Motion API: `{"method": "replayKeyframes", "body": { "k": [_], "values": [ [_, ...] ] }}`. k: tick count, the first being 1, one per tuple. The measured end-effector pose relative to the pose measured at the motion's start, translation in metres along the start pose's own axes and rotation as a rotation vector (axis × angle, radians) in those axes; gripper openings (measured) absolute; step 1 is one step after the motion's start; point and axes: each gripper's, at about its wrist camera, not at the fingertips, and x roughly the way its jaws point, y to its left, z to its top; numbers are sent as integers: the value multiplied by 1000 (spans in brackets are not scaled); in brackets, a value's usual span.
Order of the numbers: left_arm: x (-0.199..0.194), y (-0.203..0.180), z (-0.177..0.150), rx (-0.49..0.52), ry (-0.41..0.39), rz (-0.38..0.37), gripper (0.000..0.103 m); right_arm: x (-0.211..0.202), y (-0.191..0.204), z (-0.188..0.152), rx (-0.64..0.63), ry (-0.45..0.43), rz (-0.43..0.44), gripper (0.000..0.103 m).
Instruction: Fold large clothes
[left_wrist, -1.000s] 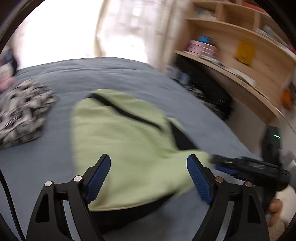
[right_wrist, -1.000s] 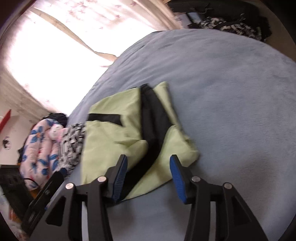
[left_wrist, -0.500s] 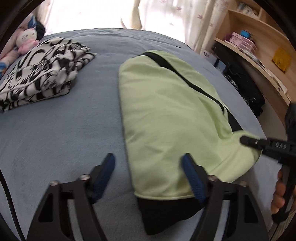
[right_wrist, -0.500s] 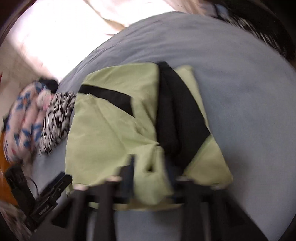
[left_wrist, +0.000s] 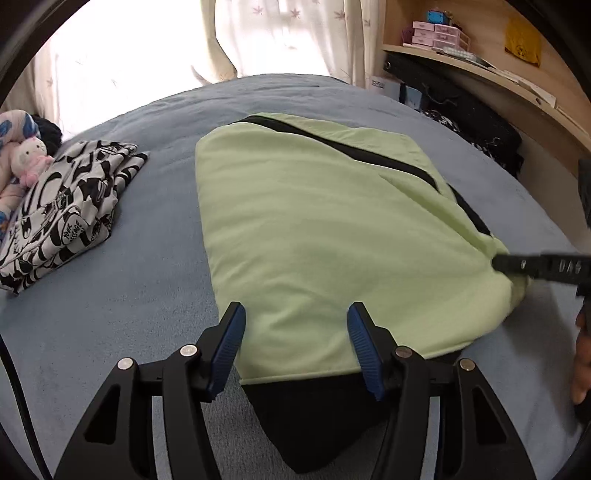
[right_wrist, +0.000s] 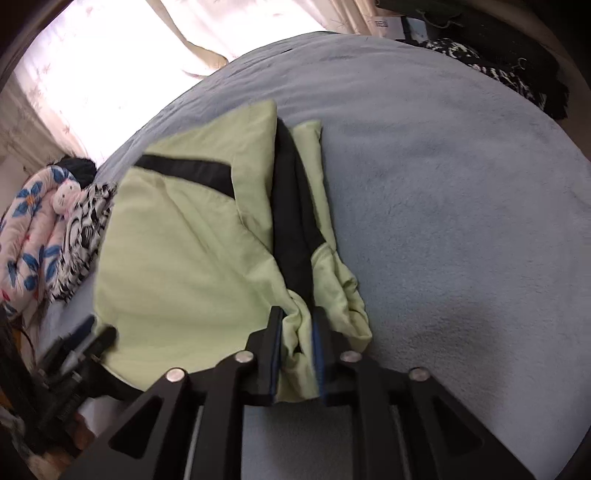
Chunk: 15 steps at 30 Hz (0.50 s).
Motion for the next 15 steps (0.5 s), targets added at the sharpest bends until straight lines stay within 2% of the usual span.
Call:
{"method": "replayKeyframes", "body": {
  "k": [1, 3, 4, 5, 9, 12, 15],
  "values": [
    [-3, 4, 4, -15, 15, -35, 59, -11, 2, 5, -14, -26, 3, 28],
    [-11, 14, 12, -57, 17, -114, 63, -25, 8, 20, -32, -68, 37, 48],
    [-14, 21, 18, -80, 6, -141, 66, -30, 11, 29, -34, -79, 61, 51],
    [-16, 26, 23, -98, -9, -146, 70, -31, 14, 40, -36, -84, 84, 51],
    [-5, 57, 51, -170, -31, -127, 71, 0, 21, 81, -11, -42, 123, 51],
    [19, 79, 66, -225, 6, -136, 71, 39, 16, 104, 35, 47, 141, 51],
    [43, 94, 73, -268, 45, -123, 71, 66, 15, 115, 56, 77, 125, 51]
  ]
}}
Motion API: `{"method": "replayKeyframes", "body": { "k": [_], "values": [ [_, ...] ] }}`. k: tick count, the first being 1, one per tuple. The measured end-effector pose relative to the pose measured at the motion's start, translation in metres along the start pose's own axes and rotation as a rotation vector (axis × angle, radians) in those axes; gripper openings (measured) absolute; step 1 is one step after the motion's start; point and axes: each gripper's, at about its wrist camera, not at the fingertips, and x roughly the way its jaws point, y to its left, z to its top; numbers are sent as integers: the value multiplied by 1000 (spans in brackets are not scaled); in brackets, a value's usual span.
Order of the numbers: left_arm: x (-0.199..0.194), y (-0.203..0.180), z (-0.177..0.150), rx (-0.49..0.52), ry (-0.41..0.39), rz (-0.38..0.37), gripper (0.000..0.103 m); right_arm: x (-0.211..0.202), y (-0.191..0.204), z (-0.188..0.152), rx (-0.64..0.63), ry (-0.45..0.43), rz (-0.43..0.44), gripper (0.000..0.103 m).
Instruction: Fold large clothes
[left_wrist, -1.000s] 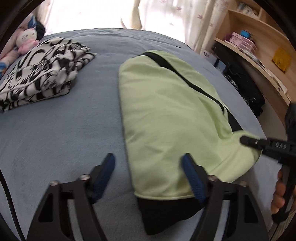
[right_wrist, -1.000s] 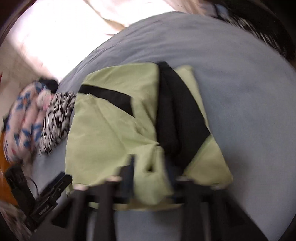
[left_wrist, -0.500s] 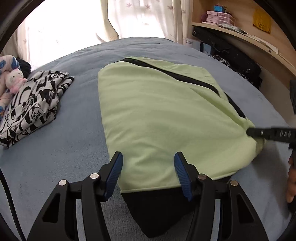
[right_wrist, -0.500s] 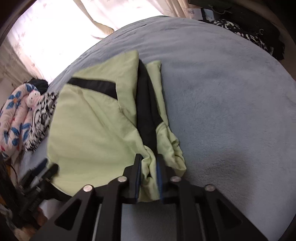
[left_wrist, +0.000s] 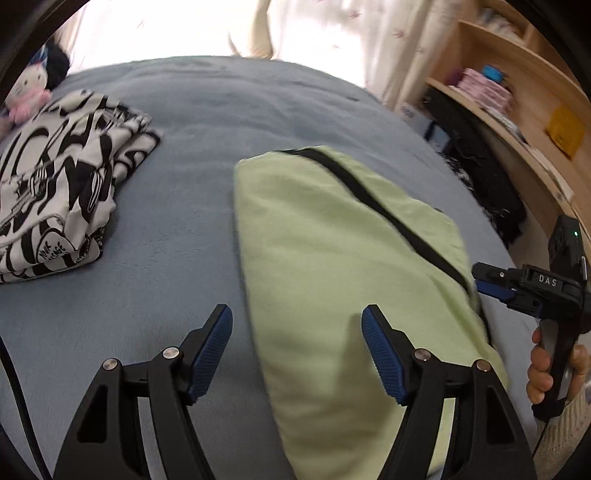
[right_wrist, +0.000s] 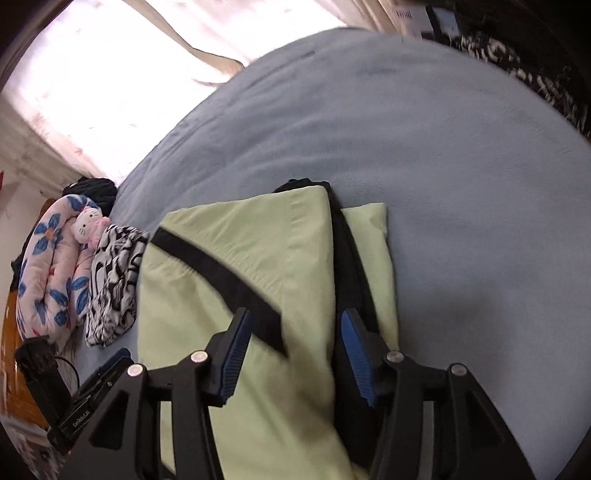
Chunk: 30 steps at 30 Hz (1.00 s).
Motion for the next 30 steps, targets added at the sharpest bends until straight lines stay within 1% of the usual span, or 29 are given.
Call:
{"method": "replayKeyframes", "body": {
  "k": [3, 5, 6, 7, 8, 9, 10, 11, 12, 13, 14, 15, 17, 19, 23, 24, 25, 26, 27, 28, 29, 30],
  "values": [
    [12, 8, 4, -14, 9, -3, 71, 20, 1, 8, -10, 24, -28, 51],
    [19, 9, 6, -23, 10, -19, 71, 30, 1, 10, -15, 35, -9, 50],
    [21, 9, 7, -28, 11, -24, 71, 34, 4, 9, -30, 41, 12, 21],
    [23, 8, 8, -33, 14, -28, 71, 36, 7, 9, -55, 60, 5, 2],
    [24, 7, 9, -38, 19, -35, 68, 31, 10, 9, -81, 35, -37, 3],
    [26, 5, 10, -39, 27, -53, 59, 19, 17, 9, -125, -20, -96, 2],
    [27, 0, 11, -30, 32, -60, 58, 2, 23, 11, -170, -101, -160, 1],
    [28, -6, 14, -16, 23, -44, 58, -7, 24, 14, -191, -148, -205, 0],
    [29, -12, 14, 8, 17, -26, 58, -9, 20, 19, -195, -162, -233, 0],
    [32, -18, 13, 27, 8, -6, 58, -4, 14, 23, -178, -139, -229, 0],
    [35, -21, 11, 41, 3, 18, 58, 7, 5, 26, -158, -94, -224, 0],
    [40, -26, 8, 57, 3, 48, 58, 22, 0, 23, -165, -55, -252, 0],
    [46, -30, 3, 67, -3, 69, 58, 45, -5, 13, -186, -3, -298, 0],
    [50, -32, 2, 84, 2, 86, 58, 52, -3, 6, -198, -13, -323, 0],
    [43, -28, 9, 59, 29, 70, 59, 40, -2, 10, -153, -6, -312, 1],
    [38, -27, 11, 48, 37, 58, 59, 30, -2, 10, -142, -10, -305, 7],
    [31, -26, 13, 42, 38, 46, 59, 17, 2, 9, -131, -26, -294, 8],
    [24, -27, 14, 40, 30, 35, 59, 7, 5, 12, -129, -40, -270, 11],
    [12, -28, 14, 40, 7, 28, 59, -6, 10, 11, -129, -62, -224, 15],
    [-2, -29, 14, 42, -25, 23, 59, -18, 19, 6, -137, -86, -180, 17],
    [-13, -30, 12, 43, -52, 18, 59, -26, 29, -1, -151, -101, -153, 20],
    [-22, -31, 10, 39, -70, 10, 59, -30, 39, -6, -168, -110, -125, 21]
  ]
}}
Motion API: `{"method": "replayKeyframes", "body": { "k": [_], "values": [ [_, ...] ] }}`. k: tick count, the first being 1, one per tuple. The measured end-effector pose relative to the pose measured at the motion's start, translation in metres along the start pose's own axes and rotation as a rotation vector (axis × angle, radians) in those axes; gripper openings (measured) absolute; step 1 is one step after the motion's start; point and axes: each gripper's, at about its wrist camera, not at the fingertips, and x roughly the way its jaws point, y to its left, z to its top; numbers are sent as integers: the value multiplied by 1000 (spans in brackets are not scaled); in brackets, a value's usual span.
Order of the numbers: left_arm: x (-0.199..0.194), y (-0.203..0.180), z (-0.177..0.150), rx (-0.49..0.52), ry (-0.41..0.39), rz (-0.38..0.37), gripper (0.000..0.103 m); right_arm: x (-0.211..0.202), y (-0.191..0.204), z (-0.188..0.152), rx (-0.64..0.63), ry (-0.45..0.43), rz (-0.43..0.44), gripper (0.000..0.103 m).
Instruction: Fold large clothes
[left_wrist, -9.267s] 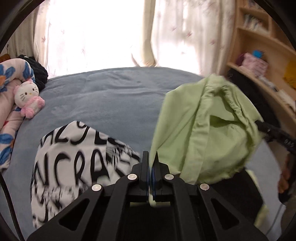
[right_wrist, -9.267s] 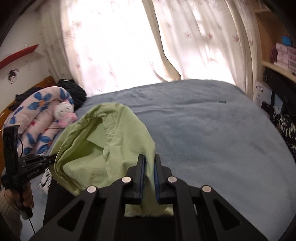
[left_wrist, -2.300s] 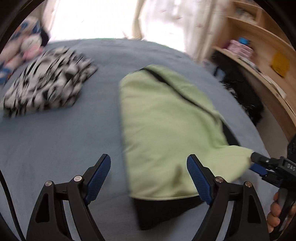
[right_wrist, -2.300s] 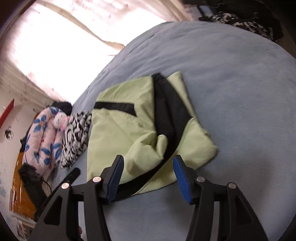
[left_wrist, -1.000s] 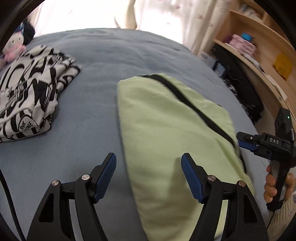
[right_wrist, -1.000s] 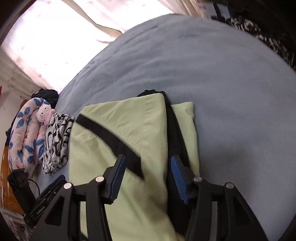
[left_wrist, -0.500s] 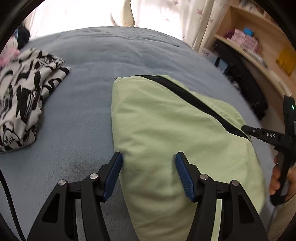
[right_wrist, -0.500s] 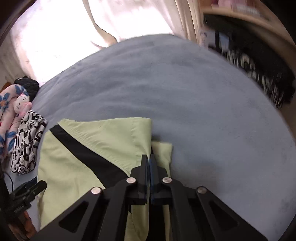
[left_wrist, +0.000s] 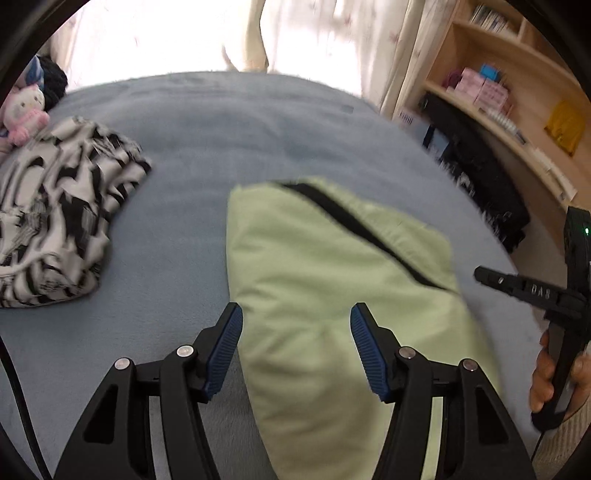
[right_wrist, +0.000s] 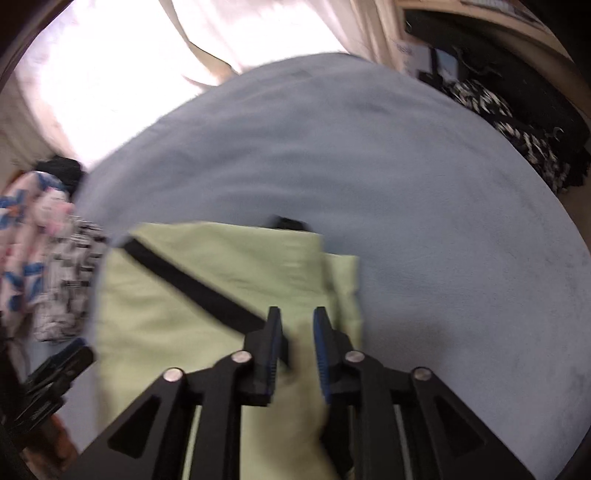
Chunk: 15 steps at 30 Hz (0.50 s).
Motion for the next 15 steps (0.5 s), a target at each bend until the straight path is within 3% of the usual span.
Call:
{"method": "replayKeyframes", "body": {
  "k": [4, 6, 9, 13, 14, 15],
  "values": [
    [-18, 0, -22, -45, 3, -51, 55, 5, 50, -32, -63, 52, 171, 21],
    [-15, 0, -36, -58, 29, -56, 41, 20, 65, -45, -94, 98, 200, 21],
    [4, -3, -56, -58, 87, -54, 39, 44, 67, -66, -135, 139, 131, 19],
    [10, -9, -64, 0, 60, -13, 40, 35, 12, -68, -91, 58, -150, 18],
    [11, -10, -66, 8, 60, -17, 40, 32, -9, -70, -56, 65, -122, 2],
    [11, -11, -68, 14, 59, -22, 42, 31, -25, -73, -17, 84, -77, 0]
  ]
}}
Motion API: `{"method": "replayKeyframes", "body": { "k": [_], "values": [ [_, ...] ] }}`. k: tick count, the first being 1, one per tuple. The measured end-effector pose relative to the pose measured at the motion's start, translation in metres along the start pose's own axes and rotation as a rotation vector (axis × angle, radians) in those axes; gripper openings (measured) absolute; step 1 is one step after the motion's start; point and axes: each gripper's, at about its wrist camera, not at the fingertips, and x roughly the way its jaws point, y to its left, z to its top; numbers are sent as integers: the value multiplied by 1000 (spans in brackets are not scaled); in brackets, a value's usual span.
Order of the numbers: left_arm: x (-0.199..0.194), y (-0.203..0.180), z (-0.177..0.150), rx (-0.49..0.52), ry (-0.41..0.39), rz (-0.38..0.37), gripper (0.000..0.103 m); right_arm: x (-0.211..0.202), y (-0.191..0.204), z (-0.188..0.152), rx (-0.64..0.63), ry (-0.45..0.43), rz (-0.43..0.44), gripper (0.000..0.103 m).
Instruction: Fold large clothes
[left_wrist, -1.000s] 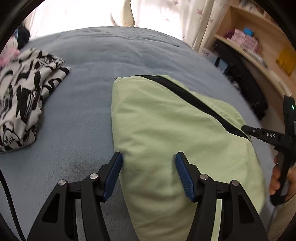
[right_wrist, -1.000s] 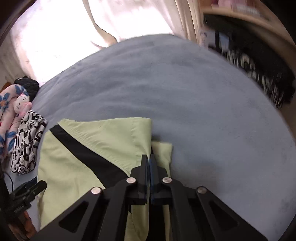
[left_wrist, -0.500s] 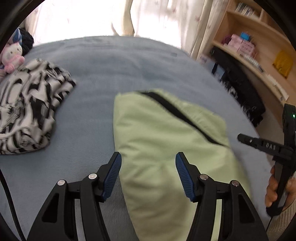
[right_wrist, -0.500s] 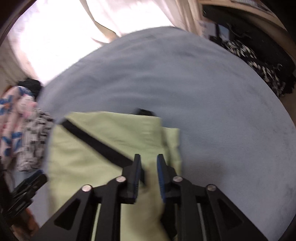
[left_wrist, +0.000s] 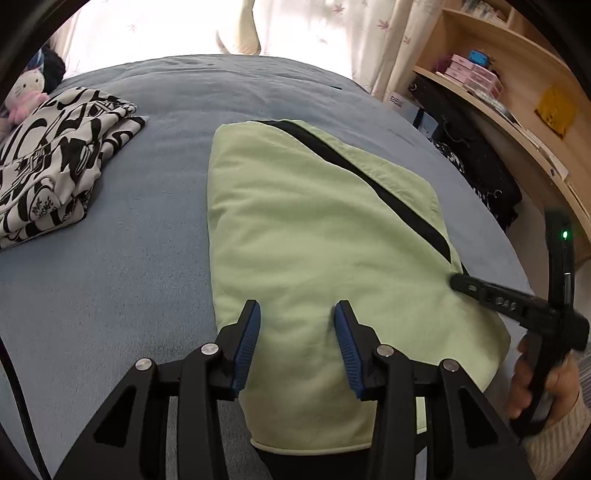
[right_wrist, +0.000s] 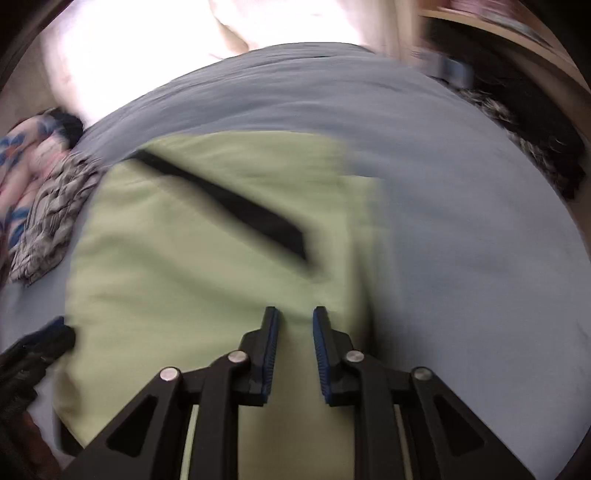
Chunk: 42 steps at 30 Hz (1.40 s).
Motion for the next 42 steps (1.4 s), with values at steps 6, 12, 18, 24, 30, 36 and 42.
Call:
{"method": "replayKeyframes", "body": {
  "k": [6, 12, 18, 24, 30, 36, 42],
  "values": [
    [3, -3, -1, -7, -7, 19, 55, -13, 5, -11, 2, -21, -35, 1],
    [-3, -4, 2, -10, 23, 44, 65, -31, 3, -9, 35, -28, -3, 3],
    [-20, -5, -4, -58, 73, 44, 69, -59, 6, -19, 64, -23, 41, 6],
    [-57, -11, -20, -54, 74, 107, 75, -96, 15, -46, 81, -60, 38, 44],
    [-97, -17, -45, -28, 81, 125, 79, -125, 29, -78, 85, -73, 62, 47],
    [-133, -22, -67, -6, 79, 137, 79, -143, 40, -109, 85, -60, 95, 48],
    [-156, -27, -84, 8, 71, 120, 79, -154, 49, -132, 75, -40, 119, 48]
  ]
}}
